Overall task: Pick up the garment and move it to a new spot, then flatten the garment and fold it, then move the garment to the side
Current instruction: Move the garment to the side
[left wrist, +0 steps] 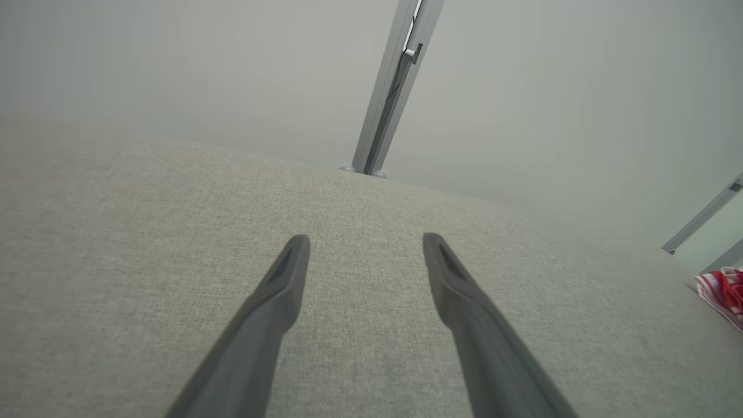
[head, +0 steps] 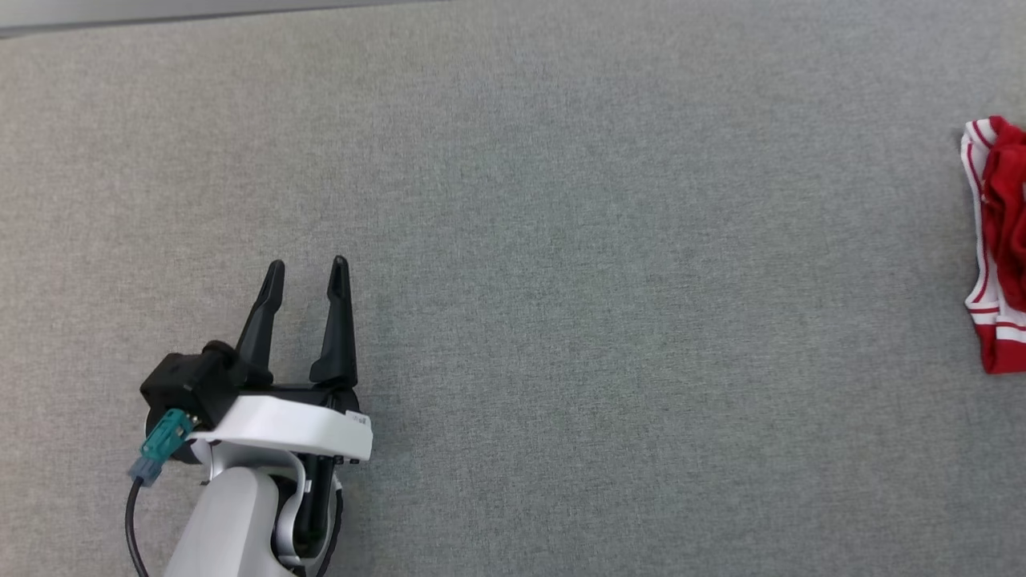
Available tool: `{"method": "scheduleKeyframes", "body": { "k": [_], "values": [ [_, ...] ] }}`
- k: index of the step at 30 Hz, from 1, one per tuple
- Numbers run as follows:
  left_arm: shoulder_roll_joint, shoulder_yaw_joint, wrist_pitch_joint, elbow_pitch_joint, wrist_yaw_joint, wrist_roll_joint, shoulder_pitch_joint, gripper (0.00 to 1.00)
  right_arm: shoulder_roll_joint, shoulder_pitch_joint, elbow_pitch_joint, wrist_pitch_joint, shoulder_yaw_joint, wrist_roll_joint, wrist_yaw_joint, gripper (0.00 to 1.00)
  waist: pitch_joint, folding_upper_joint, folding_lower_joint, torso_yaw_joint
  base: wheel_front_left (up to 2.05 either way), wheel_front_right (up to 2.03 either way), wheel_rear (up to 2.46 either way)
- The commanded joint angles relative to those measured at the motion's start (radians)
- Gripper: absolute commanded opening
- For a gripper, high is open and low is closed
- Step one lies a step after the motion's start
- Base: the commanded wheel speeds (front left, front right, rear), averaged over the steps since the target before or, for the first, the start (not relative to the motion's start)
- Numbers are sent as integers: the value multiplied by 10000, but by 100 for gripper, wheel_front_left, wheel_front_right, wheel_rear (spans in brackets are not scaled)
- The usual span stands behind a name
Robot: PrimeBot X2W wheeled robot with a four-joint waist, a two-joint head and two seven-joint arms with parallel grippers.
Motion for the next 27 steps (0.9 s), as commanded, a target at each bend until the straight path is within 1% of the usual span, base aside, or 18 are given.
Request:
{"method": "scheduleKeyframes", "body": {
  "k": [1,7,13,14,23,25,27],
  "values": [
    [51,92,16,-21,14,11,187,100,269,-168,-212,-300,18,106,-5,100,-258,0,0,-54,0,0,0],
    [51,319,14,-175,57,122,548,100,1977,-162,-887,-1464,132,579,-3,100,-1223,0,0,-228,0,0,0],
    [49,409,16,-453,180,219,1045,100,3484,496,-1533,-2732,64,696,-3,100,-2119,0,0,-294,0,0,0],
    [49,409,16,-453,180,219,1045,100,3484,496,-1533,-2732,64,696,-3,100,-2119,0,0,-294,0,0,0],
    [48,487,16,-643,391,187,1820,100,6021,2310,-2174,-4458,-411,630,-3,100,-2961,0,0,-142,0,0,0],
    [51,514,14,-718,456,167,1996,100,6489,2763,-2148,-4767,-398,627,-3,100,-3104,0,0,-90,0,0,0],
    [45,515,16,-769,522,98,2202,100,6846,3168,-2008,-4991,-360,382,-3,100,-3253,0,0,-36,0,0,0]
  ]
}}
